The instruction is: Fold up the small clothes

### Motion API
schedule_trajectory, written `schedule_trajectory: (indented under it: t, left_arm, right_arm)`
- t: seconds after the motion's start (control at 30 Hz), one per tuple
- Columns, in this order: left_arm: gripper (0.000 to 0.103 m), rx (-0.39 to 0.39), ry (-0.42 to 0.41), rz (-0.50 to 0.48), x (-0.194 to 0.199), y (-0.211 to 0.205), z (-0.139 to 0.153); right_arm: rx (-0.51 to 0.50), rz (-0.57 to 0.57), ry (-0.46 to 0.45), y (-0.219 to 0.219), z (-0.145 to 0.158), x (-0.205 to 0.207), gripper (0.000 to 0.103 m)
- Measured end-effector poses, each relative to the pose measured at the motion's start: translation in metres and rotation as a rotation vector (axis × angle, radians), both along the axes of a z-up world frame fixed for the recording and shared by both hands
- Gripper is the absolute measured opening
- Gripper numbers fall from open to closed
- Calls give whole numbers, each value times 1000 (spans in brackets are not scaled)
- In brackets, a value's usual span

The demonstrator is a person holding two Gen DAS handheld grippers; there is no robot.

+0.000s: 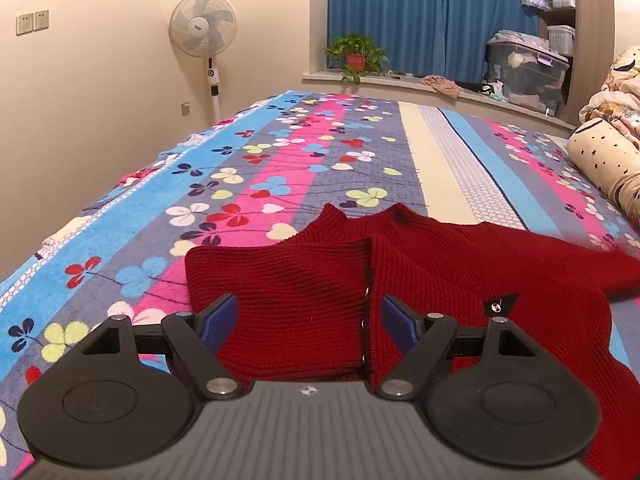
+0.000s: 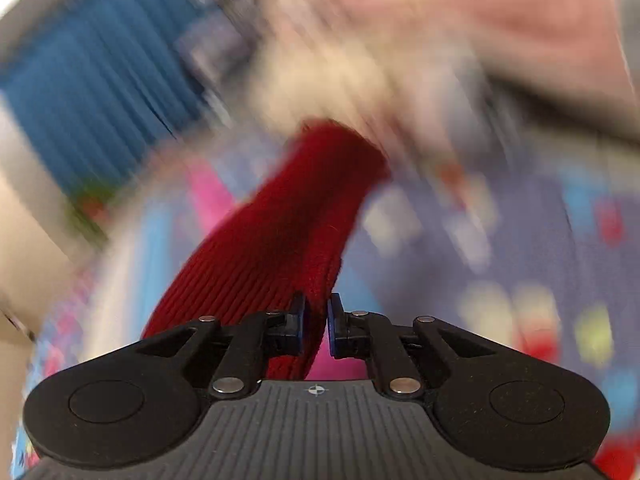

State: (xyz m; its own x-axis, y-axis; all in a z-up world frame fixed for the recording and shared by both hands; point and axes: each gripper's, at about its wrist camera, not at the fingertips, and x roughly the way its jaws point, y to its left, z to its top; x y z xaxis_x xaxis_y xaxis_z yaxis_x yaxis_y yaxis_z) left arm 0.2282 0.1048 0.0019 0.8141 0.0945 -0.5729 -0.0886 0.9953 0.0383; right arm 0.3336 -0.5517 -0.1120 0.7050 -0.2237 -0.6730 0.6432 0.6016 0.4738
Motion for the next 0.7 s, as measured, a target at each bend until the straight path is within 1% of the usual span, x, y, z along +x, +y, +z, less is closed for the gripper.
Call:
schedule_trajectory:
  t: [0.03, 0.07, 0.1, 0.13, 0.17, 0.2, 0.27, 0.33, 0.37, 0.43, 0.47, 0.5, 0.6, 0.63, 0.7]
  left_arm:
    - [83, 3, 2, 2, 0, 0, -1]
    - [83, 6, 4, 3, 1, 1, -1]
    - [83, 7, 6, 4, 1, 1, -2]
    - [83, 6, 7, 1, 1, 1, -2]
    - [83, 6, 8, -3, 1, 1, -3]
    - [83, 4, 9, -5, 2, 1, -3]
    - [83, -13, 11, -8, 3, 3, -2]
    - [83, -31, 18, -7, 4, 4, -2]
    - [83, -37, 24, -10, 5, 4, -3]
    - [83, -44, 42, -26, 6, 2, -6]
    - [83, -49, 53, -39, 6, 1, -8]
    - [84, -57, 65, -53, 6, -1, -10]
    - [85, -94, 123, -125, 11, -10, -23]
    - [85, -96, 150, -147, 13, -14, -29]
    - [85, -80, 189, -180, 17, -24, -42]
  right_arm:
    - [-15, -40, 32, -4, -15, -11, 11]
    - [-34, -67, 48, -5, -22, -16, 11]
    - [-33, -87, 60, -9, -30, -24, 11]
    - [-19, -97, 52, -13, -34, -29, 10]
    - [-14, -104, 42, -15, -35, -34, 7]
    - [-24, -114, 45, -14, -33, -37, 7]
    - [-59, -106, 50, -9, -22, -40, 13]
    - [-76, -54, 7, 5, -8, -47, 13]
    - [-87, -19, -13, 15, -2, -52, 13]
    - [-103, 87, -60, 43, 17, -58, 13]
    - [-104, 139, -80, 56, 26, -60, 16]
    - [-110, 198, -100, 72, 36, -67, 23]
    - [-168, 392, -123, 120, 63, -85, 34]
    - [-183, 480, -124, 139, 71, -96, 36]
    - [-189, 627, -105, 169, 83, -118, 49]
